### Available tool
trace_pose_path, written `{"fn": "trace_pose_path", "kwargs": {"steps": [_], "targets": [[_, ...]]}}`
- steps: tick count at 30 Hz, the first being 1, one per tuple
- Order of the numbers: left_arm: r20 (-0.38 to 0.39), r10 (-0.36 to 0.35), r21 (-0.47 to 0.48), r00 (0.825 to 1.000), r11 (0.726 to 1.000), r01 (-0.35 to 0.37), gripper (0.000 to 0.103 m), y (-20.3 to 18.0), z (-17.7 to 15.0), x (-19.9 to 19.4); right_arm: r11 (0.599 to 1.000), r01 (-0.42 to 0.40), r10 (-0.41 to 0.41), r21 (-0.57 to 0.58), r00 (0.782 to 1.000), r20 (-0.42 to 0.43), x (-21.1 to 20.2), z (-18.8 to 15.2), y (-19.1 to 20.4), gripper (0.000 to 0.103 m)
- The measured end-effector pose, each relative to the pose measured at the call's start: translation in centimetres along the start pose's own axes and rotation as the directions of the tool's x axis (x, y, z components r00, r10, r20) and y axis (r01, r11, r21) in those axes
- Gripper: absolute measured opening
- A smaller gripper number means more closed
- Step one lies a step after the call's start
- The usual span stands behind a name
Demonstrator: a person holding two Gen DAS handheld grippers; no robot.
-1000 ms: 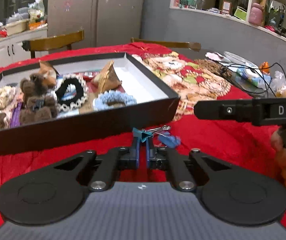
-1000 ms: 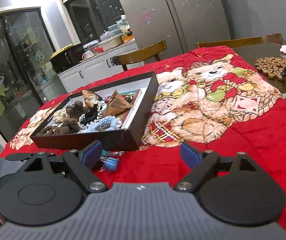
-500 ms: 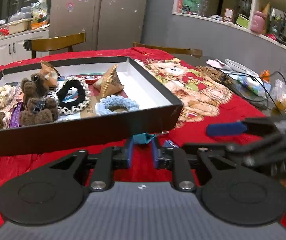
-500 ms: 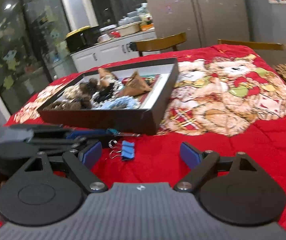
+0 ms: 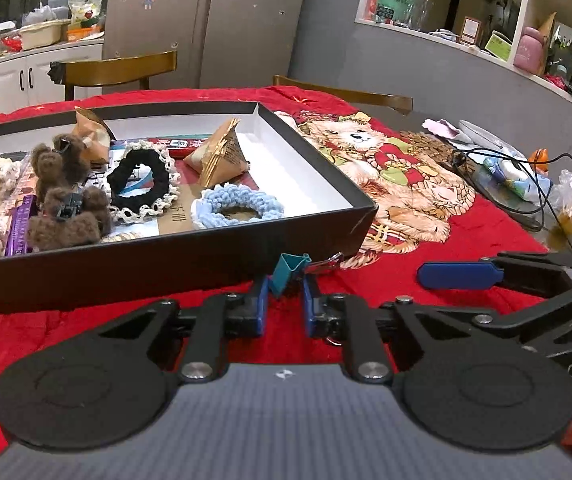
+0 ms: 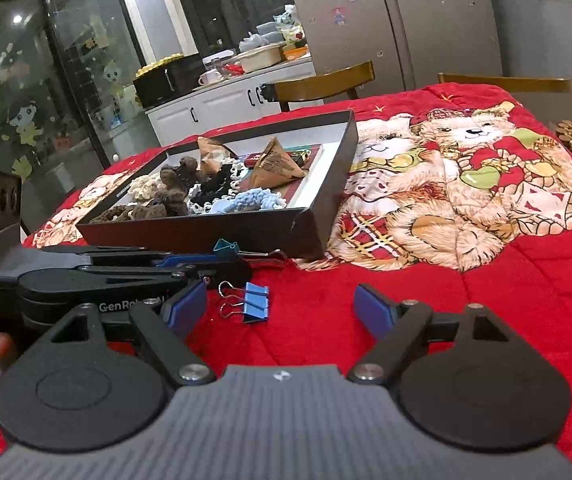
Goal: Organize objects
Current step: 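Lift and carry the blue binder clips over the box with the left tool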
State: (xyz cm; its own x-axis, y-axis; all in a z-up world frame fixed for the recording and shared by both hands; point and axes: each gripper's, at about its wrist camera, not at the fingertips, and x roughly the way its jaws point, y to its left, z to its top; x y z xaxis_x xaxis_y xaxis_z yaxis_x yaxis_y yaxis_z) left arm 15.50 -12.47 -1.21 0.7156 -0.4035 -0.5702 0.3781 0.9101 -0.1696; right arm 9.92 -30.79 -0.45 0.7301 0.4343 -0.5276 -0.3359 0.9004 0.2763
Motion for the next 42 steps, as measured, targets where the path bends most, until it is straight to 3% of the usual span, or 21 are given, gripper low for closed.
{"fn": "trace_pose_path", "kwargs": {"steps": [10, 13, 15, 16, 18, 20, 24, 30, 36, 42], "targets": [[0.026, 0.106, 0.019, 0.994, 0.994, -0.107, 0.019, 0.9, -2.2, -3.9, 0.997, -0.031, 0.031, -0.073, 1.000, -0.003, 0.3, -0.5, 1.6, 0.083], [0.038, 0.142, 0.012, 0.989, 0.990, -0.143, 0.019, 1.8, -3.4, -5.9, 0.997, -0.023, 0.021, -0.078, 0.999, -0.028, 1.1, -0.4, 2.2, 0.070], [0.059, 0.152, -0.012, 0.987, 0.988, -0.152, 0.019, 2.5, -3.8, -6.9, 0.997, -0.009, 0.007, -0.076, 0.999, -0.034, 1.5, -0.4, 2.5, 0.055], [0.072, 0.154, -0.031, 0.985, 0.988, -0.152, 0.019, 2.8, -3.8, -7.2, 0.997, 0.017, -0.020, -0.079, 0.999, -0.034, 1.7, -0.4, 2.7, 0.049], [0.056, 0.151, -0.030, 0.987, 0.988, -0.150, 0.019, 3.0, -3.7, -6.9, 0.989, 0.094, -0.098, -0.110, 0.995, -0.031, 2.0, -0.4, 3.2, 0.024], [0.035, 0.147, 0.000, 0.988, 0.989, -0.147, 0.019, 2.6, -3.6, -6.5, 0.979, 0.140, -0.145, -0.150, 0.989, -0.023, 2.0, -0.6, 3.9, 0.018], [0.067, 0.139, 0.049, 0.988, 0.989, -0.142, 0.019, 1.6, -3.9, -7.0, 0.971, 0.165, -0.170, -0.172, 0.985, -0.010, 1.9, -0.8, 4.2, 0.018], [0.056, 0.170, 0.017, 0.984, 0.985, -0.171, 0.019, 1.9, -3.8, -6.9, 0.977, 0.176, -0.174, -0.118, 0.984, 0.026, 0.9, -0.7, 3.5, 0.018], [0.062, 0.196, 0.010, 0.979, 0.980, -0.197, 0.019, 2.0, -3.7, -6.9, 0.990, 0.144, -0.143, -0.010, 0.988, 0.061, 0.1, -0.5, 1.7, 0.017], [0.090, 0.202, 0.007, 0.975, 0.979, -0.204, 0.019, 2.1, -3.7, -7.4, 0.993, 0.119, -0.120, 0.008, 0.986, 0.118, -0.6, -0.4, 1.8, 0.017]]}}
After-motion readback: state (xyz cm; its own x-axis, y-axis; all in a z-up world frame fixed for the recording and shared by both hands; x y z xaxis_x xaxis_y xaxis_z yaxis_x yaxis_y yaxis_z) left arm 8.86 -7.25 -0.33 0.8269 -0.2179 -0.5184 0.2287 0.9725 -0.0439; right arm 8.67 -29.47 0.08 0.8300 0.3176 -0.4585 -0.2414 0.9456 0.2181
